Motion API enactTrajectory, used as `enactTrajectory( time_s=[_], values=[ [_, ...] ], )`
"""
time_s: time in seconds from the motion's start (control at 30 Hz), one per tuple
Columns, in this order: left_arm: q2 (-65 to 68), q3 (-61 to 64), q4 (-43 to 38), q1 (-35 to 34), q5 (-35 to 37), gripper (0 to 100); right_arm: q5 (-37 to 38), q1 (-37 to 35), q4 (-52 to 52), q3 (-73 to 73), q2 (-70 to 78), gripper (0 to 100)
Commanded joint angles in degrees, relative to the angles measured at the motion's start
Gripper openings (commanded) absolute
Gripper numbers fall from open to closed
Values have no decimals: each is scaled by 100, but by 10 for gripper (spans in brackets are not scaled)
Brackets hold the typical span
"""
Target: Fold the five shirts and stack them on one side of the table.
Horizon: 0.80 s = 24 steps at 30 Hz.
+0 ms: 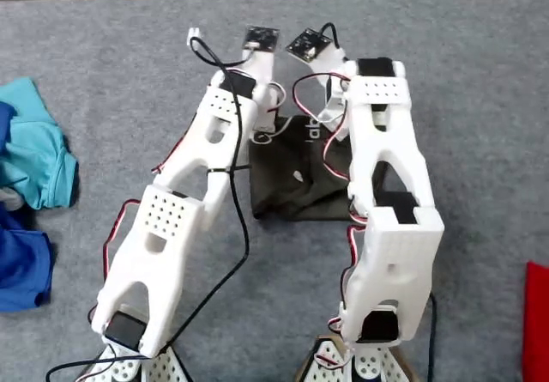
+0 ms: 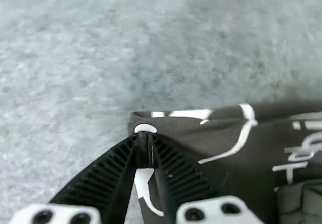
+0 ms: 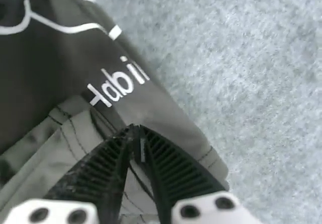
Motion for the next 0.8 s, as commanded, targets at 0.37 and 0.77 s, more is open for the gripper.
enactTrajectory(
  time_s=[0.37,0.77],
  values=[
    [-136,-1732,1389,-299,440,28,-352,-330,-237,-435,4,6],
    [-84,-3226,2831,-765,440,29,-519,-884,-352,-418,330,6]
  ],
)
